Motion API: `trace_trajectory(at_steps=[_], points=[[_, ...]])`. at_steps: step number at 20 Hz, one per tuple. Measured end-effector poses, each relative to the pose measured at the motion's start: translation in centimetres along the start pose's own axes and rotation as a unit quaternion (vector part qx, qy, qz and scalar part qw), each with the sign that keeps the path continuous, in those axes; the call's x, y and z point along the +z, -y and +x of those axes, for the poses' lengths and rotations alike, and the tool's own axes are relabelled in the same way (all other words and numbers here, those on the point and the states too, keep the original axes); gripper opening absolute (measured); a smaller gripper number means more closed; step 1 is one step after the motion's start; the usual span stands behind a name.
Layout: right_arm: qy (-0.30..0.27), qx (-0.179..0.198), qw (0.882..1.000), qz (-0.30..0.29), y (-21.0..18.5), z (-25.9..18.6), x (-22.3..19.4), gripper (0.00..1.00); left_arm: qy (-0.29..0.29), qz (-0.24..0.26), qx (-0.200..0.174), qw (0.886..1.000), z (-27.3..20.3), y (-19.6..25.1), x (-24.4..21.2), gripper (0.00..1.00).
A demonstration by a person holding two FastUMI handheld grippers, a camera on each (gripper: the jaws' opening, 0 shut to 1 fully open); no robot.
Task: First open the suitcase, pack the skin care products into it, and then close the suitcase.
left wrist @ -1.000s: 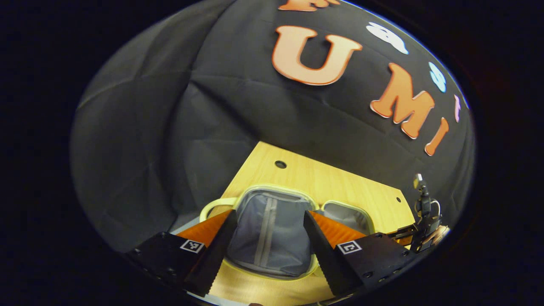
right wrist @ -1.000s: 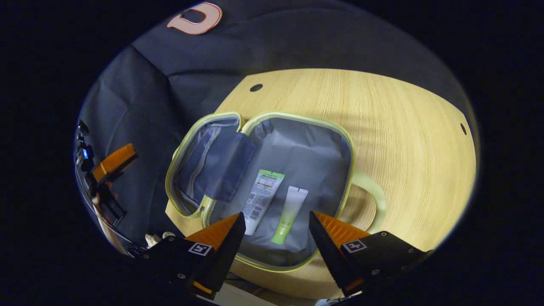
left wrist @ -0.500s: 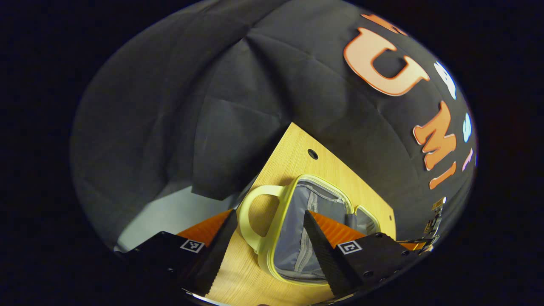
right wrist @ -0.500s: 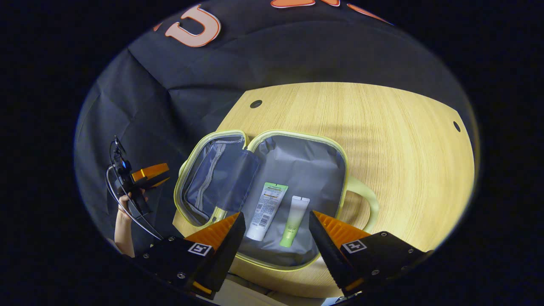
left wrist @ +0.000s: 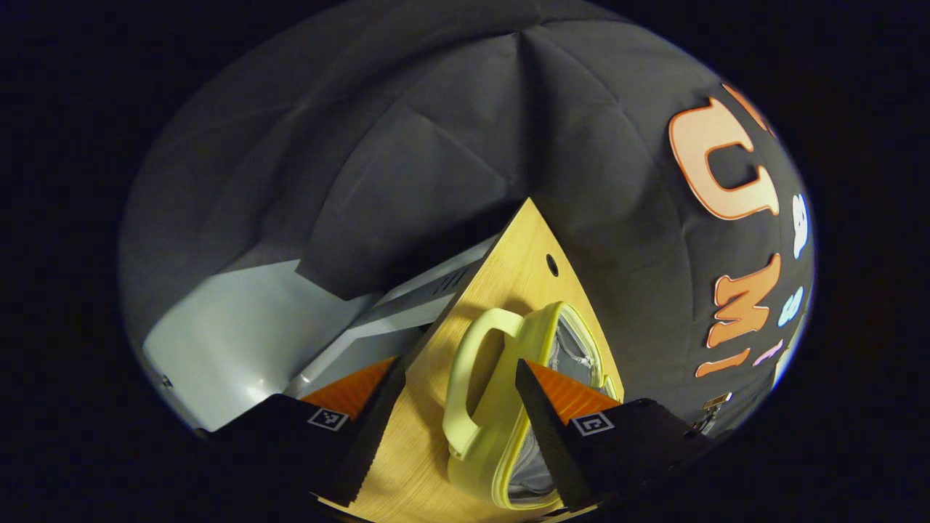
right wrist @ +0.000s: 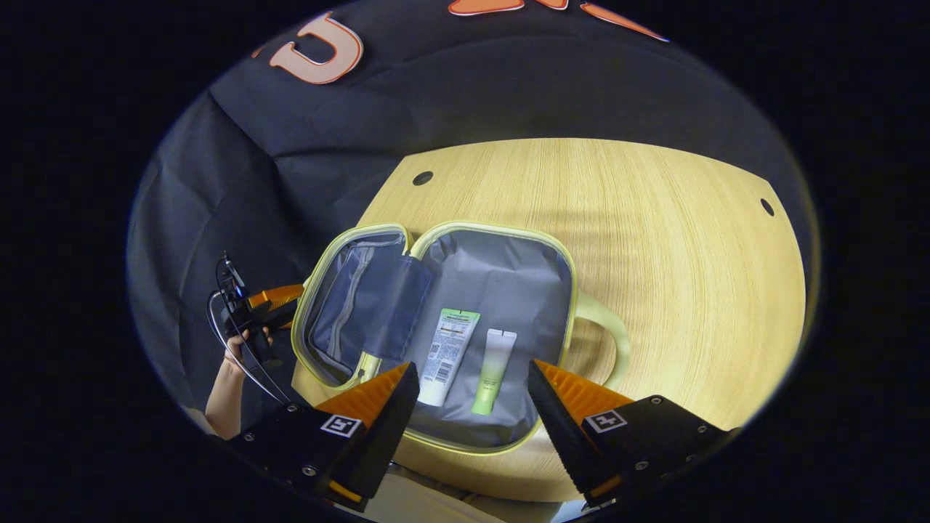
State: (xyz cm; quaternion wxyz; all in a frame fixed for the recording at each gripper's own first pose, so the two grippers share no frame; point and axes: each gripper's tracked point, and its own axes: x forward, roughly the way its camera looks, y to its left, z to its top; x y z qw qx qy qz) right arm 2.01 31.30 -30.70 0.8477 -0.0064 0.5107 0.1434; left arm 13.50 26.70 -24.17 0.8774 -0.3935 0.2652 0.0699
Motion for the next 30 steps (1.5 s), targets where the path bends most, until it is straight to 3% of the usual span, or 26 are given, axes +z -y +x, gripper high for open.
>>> trace_trajectory(at_steps=[3, 4, 5, 10, 15, 23, 30], points=[[0.0, -0.005, 1.0, -0.001, 0.2, -0.1, -0.1, 0.96, 0.003, -0.012, 0.01, 1.0, 0.3, -0.1, -0.3, 0.17], [0.0, -0.005, 1.0, 0.001, 0.2, -0.1, 0.0, 0.96, 0.006, -0.011, 0.016, 1.0, -0.3, -0.1, 0.3, 0.2], [0.002, -0.005, 1.0, 0.003, 0.2, -0.1, 0.0, 0.96, 0.003, -0.003, 0.017, 1.0, 0.3, 0.2, 0.2, 0.1], [0.04, -0.02, 0.999, 0.003, 1.1, -0.7, 1.7, 0.96, 0.002, 0.08, 0.075, 0.994, -2.0, 3.0, 1.1, 0.12], [0.11, -0.056, 0.992, 0.001, 3.2, -3.3, 5.0, 0.96, 0.018, 0.167, 0.086, 0.982, -4.6, 10.1, 2.7, 0.09], [0.244, -0.134, 0.96, -0.04, 9.6, -12.1, 10.0, 0.96, 0.042, 0.292, 0.133, 0.946, -7.1, 20.5, 1.2, 0.09], [0.306, -0.139, 0.94, -0.063, 15.1, -18.9, 9.8, 0.96, 0.06, 0.385, 0.125, 0.912, -9.6, 32.1, -5.0, 0.09]])
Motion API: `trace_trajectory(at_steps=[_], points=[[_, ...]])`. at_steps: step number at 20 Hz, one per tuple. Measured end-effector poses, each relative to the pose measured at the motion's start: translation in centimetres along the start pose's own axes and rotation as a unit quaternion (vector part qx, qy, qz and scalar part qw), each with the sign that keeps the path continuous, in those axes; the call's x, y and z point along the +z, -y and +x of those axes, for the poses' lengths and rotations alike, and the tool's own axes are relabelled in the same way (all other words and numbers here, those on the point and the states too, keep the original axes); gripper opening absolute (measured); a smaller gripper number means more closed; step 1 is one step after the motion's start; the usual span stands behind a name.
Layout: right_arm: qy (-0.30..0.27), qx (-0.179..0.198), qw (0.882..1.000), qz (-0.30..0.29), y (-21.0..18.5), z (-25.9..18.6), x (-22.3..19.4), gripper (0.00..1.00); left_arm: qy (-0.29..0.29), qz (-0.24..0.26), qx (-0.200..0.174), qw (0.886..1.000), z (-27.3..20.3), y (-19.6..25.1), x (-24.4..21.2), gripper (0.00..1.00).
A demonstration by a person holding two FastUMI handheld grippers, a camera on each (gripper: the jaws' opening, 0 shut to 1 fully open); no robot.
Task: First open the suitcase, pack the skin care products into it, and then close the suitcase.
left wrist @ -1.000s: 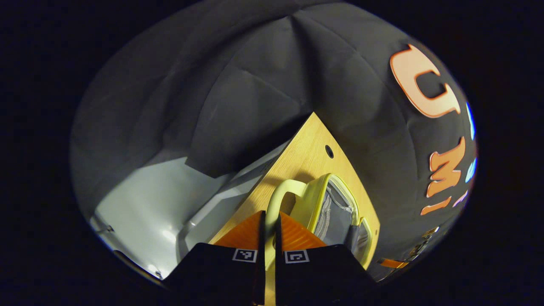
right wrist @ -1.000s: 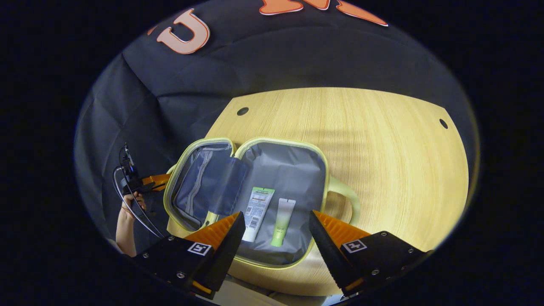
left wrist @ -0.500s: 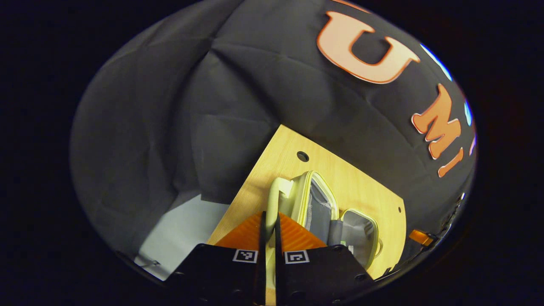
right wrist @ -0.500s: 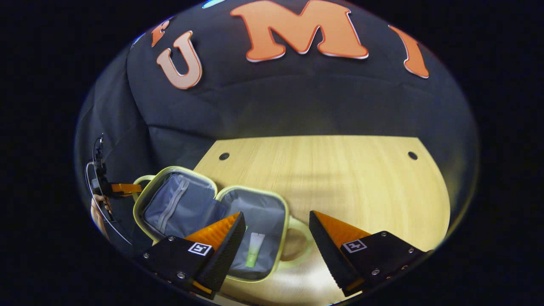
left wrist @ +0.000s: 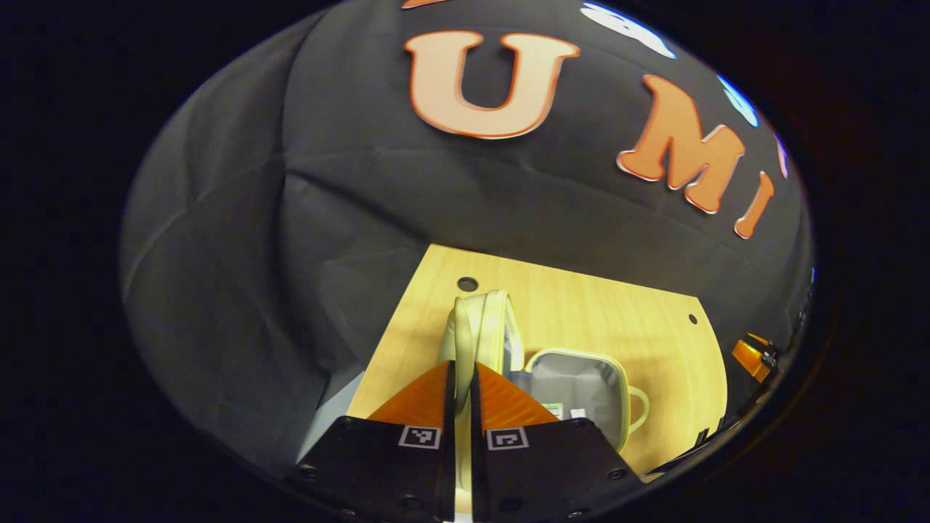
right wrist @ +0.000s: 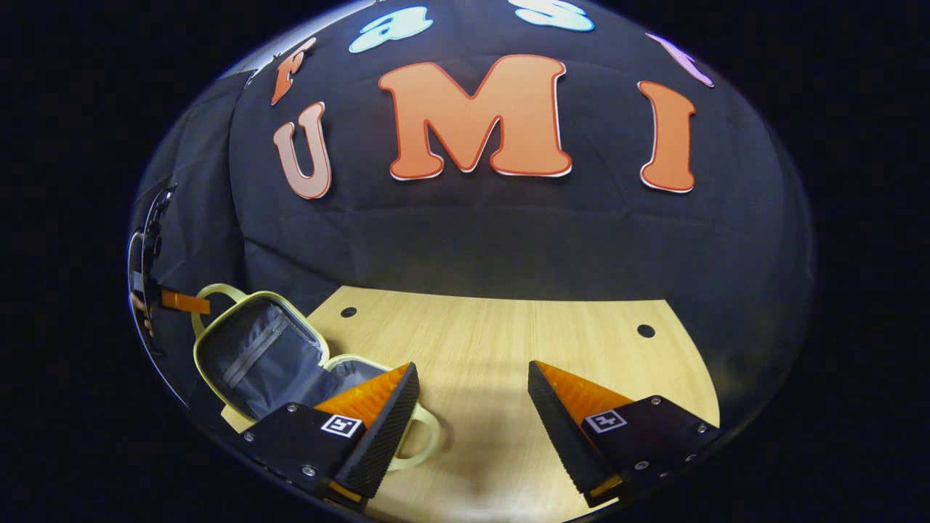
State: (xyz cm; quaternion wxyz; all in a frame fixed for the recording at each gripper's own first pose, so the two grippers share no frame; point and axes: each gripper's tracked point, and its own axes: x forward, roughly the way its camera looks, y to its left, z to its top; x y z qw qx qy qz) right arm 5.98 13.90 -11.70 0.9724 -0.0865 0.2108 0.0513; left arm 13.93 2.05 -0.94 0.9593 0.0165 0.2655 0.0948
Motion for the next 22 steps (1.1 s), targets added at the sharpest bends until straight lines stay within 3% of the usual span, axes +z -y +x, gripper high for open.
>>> trace_trajectory(at_steps=[4, 11, 16, 19, 22], points=[[0.021, -0.007, 1.0, 0.001, 4.3, -2.1, 0.3, 0.96, 0.01, 0.022, -0.019, 1.0, -1.0, 7.3, 0.3, 0.09], [0.017, -0.031, 0.999, 0.003, 10.7, -4.1, -1.7, 0.96, -0.013, 0.053, -0.082, 0.995, -0.3, 19.0, -1.9, 0.09], [0.01, -0.054, 0.998, 0.019, 14.3, -5.6, -3.7, 0.96, -0.064, 0.055, -0.151, 0.985, 2.5, 27.4, -6.2, 0.09], [0.002, -0.072, 0.997, 0.019, 16.5, -6.2, -4.9, 0.96, -0.098, 0.076, -0.165, 0.979, 4.9, 31.2, -10.0, 0.1], [-0.01, -0.086, 0.996, 0.029, 18.4, -6.9, -6.2, 0.96, -0.127, 0.083, -0.169, 0.974, 5.7, 32.2, -12.2, 0.1]])
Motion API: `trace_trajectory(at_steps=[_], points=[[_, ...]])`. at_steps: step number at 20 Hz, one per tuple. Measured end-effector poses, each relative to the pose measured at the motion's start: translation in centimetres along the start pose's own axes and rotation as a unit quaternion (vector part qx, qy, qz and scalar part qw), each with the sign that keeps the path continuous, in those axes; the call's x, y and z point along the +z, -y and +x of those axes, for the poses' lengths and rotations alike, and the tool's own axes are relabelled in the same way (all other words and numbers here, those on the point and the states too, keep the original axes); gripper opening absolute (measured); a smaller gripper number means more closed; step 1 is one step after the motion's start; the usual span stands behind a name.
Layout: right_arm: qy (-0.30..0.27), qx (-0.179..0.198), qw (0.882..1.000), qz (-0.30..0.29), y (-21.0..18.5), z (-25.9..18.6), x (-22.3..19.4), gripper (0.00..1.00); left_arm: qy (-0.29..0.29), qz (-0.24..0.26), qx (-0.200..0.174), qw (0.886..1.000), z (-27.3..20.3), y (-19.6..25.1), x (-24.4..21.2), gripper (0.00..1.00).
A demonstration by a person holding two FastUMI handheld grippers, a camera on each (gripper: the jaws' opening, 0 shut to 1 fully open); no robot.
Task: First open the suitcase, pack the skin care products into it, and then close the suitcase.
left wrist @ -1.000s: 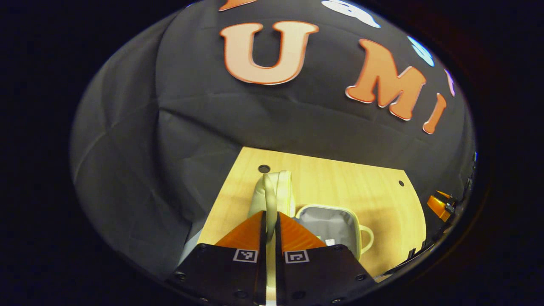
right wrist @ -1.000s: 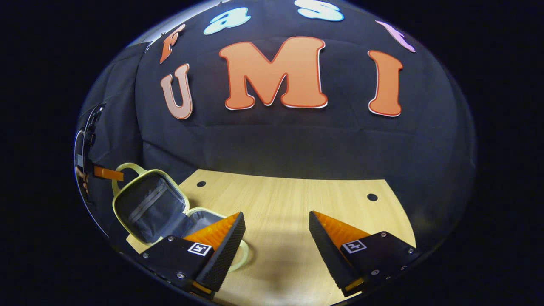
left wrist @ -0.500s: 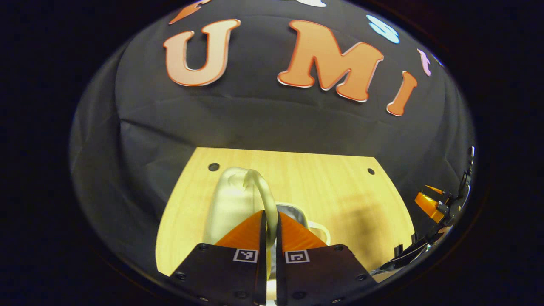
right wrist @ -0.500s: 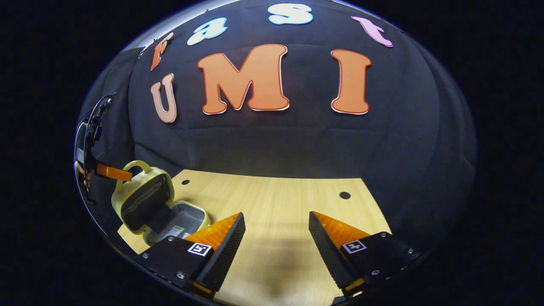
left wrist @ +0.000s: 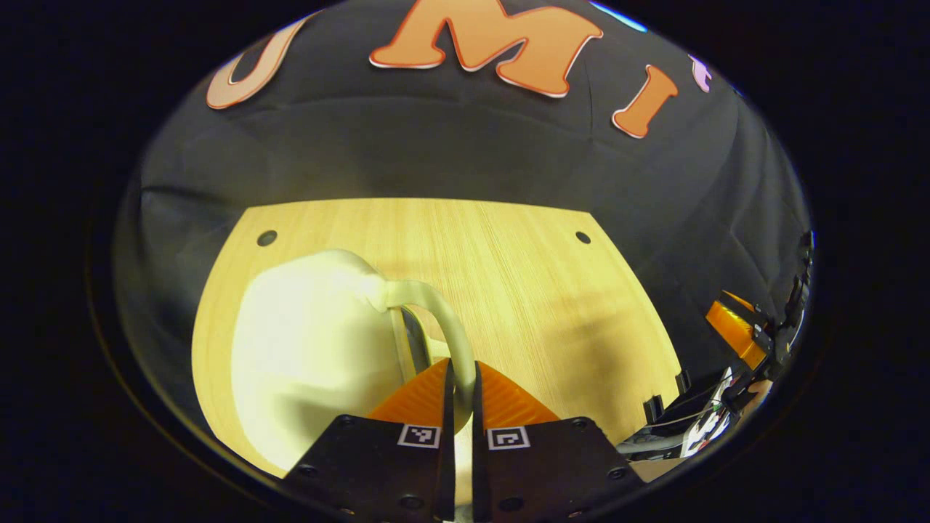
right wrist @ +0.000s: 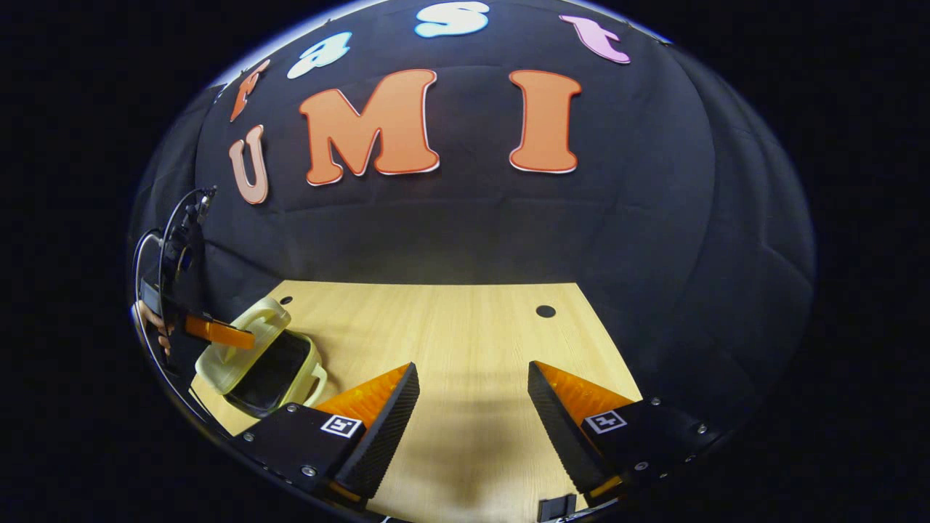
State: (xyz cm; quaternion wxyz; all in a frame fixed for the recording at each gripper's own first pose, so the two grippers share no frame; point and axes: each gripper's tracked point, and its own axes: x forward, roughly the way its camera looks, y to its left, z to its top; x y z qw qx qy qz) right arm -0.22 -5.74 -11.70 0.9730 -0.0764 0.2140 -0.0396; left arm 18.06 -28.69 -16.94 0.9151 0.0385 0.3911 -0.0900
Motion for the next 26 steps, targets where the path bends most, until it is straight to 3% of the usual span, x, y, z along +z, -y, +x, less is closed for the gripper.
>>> trace_trajectory(at_steps=[8, 18, 22, 25, 26], points=[[-0.027, -0.021, 0.999, 0.004, 2.7, 0.3, -2.3, 0.96, -0.05, 0.005, -0.001, 0.999, 5.5, 1.8, -4.2, 0.1], [-0.037, 0.003, 0.999, 0.006, 1.2, 0.9, -2.6, 0.96, -0.049, 0.048, 0.033, 0.997, 6.9, 2.0, -4.9, 0.1], [-0.029, 0.015, 0.999, 0.01, -0.7, 1.0, -1.6, 0.96, -0.013, 0.017, 0.031, 0.999, 6.2, 2.9, -3.8, 0.41], [-0.018, 0.018, 1.0, 0.009, -1.8, 0.7, -0.8, 0.96, 0.024, 0.02, 0.034, 0.999, 4.1, 3.2, -2.3, 1.0], [-0.013, 0.018, 1.0, 0.01, -2.1, 0.5, -0.5, 0.96, 0.044, 0.023, 0.039, 0.998, 3.3, 3.1, -1.3, 1.0]])
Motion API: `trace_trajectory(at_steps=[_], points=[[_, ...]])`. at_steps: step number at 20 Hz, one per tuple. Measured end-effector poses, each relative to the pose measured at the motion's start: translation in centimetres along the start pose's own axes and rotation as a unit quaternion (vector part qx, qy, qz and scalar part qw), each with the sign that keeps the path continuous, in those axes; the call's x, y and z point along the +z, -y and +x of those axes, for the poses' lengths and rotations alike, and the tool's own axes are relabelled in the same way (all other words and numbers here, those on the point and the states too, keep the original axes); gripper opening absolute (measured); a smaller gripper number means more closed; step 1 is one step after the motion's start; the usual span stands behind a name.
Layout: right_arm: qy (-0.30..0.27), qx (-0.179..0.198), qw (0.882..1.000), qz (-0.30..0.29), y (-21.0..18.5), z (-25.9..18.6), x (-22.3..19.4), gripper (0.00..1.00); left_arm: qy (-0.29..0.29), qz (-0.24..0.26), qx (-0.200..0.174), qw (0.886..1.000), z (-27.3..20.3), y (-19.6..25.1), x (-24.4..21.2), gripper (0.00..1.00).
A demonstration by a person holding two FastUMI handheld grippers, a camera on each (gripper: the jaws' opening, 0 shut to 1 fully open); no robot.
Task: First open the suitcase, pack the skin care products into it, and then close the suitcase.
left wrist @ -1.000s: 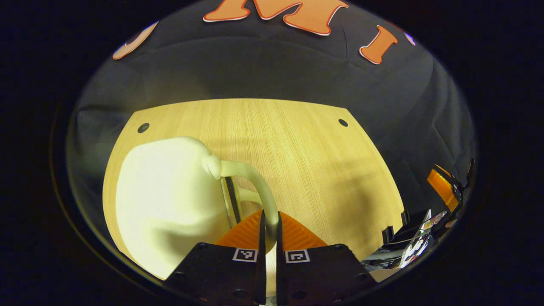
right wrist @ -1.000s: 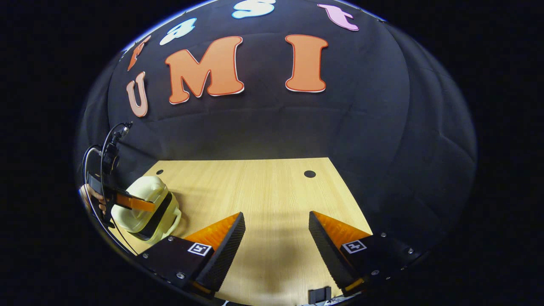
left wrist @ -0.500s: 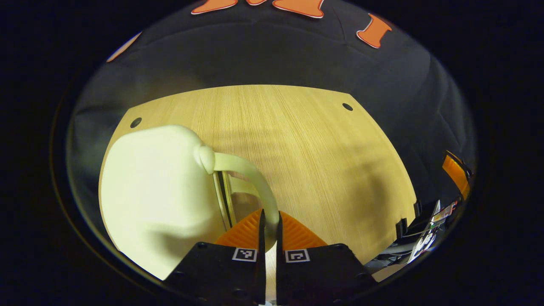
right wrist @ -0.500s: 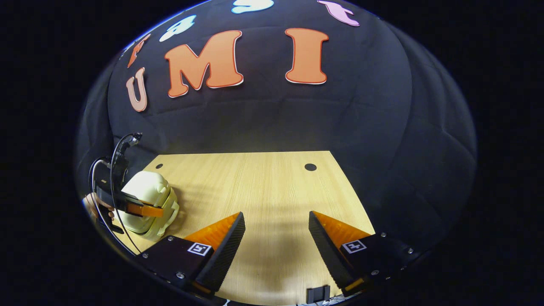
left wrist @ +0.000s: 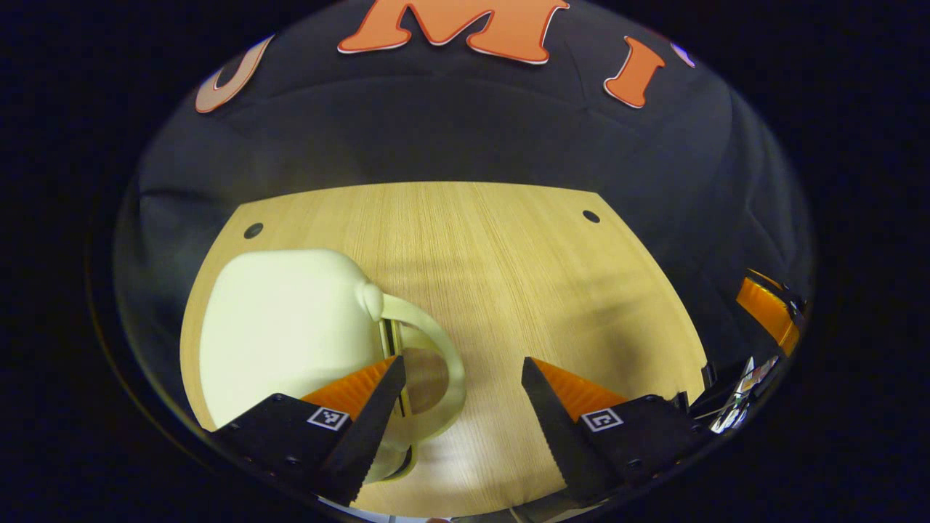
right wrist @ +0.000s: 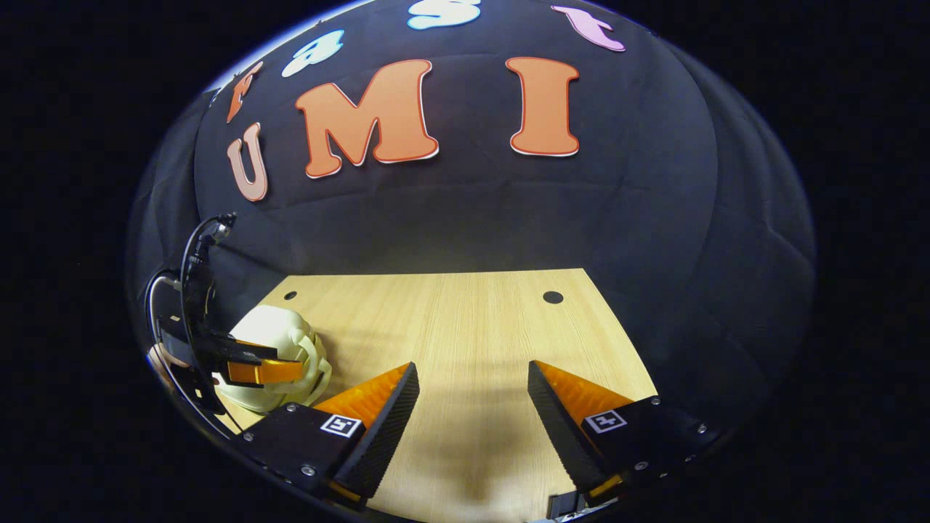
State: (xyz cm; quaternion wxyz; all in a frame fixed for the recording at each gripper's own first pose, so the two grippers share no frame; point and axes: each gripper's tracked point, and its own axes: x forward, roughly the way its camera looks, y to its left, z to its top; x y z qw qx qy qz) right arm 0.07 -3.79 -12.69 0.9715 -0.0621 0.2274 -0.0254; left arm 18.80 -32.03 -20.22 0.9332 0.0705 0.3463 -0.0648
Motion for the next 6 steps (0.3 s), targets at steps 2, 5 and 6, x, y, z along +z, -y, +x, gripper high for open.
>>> trace_trajectory(at_steps=[2, 5, 6], points=[[0.012, 0.0, 1.0, 0.001, -0.9, -0.6, 0.8, 0.96, 0.046, 0.0, 0.005, 0.999, -1.9, -0.3, 2.3, 0.98], [0.038, 0.004, 0.999, -0.007, -2.1, -1.6, 2.3, 0.96, 0.111, 0.007, 0.001, 0.994, -5.6, -0.3, 6.1, 0.98], [0.049, 0.008, 0.999, -0.008, -2.8, -1.9, 2.9, 0.96, 0.132, 0.007, 0.004, 0.991, -6.8, -0.4, 7.2, 0.98]])
